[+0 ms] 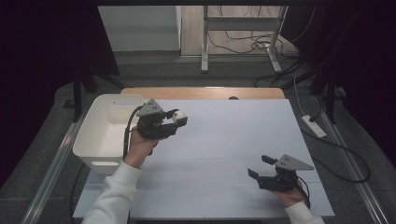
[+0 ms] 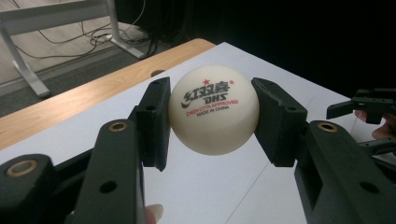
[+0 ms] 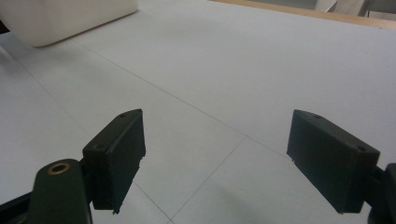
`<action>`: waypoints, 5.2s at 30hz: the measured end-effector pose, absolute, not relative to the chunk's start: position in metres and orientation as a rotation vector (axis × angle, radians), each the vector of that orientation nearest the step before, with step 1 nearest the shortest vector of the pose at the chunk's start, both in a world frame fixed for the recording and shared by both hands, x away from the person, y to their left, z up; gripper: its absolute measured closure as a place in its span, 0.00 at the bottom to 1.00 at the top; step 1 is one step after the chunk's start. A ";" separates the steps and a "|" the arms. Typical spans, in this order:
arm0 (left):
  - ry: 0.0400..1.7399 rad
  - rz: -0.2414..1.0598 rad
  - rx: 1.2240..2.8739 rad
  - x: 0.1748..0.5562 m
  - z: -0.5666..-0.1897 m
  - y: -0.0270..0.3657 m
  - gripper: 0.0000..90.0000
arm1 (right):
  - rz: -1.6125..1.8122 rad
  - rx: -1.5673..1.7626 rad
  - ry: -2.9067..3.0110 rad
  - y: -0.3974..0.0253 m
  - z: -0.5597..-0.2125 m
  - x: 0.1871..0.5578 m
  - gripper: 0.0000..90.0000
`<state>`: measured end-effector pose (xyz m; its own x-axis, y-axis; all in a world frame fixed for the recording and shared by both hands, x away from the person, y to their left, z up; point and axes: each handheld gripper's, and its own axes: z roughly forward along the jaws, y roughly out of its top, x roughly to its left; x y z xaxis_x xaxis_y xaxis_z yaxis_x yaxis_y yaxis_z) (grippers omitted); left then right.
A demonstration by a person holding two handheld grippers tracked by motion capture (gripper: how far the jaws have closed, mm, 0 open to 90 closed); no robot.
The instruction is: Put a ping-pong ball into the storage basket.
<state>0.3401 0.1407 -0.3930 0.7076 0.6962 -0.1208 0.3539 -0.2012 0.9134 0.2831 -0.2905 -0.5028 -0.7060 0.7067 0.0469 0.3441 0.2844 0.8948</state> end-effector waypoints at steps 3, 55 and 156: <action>0.833 0.396 1.809 0.339 -0.392 0.144 0.56 | 1.396 0.948 2.201 -0.291 -0.503 0.283 0.21; 0.984 0.518 1.725 0.329 -0.386 0.213 0.56 | 1.396 0.947 2.202 -0.290 -0.503 0.283 0.21; 1.452 0.522 1.764 0.382 -0.417 0.290 0.56 | 1.400 0.955 2.201 -0.290 -0.503 0.283 0.21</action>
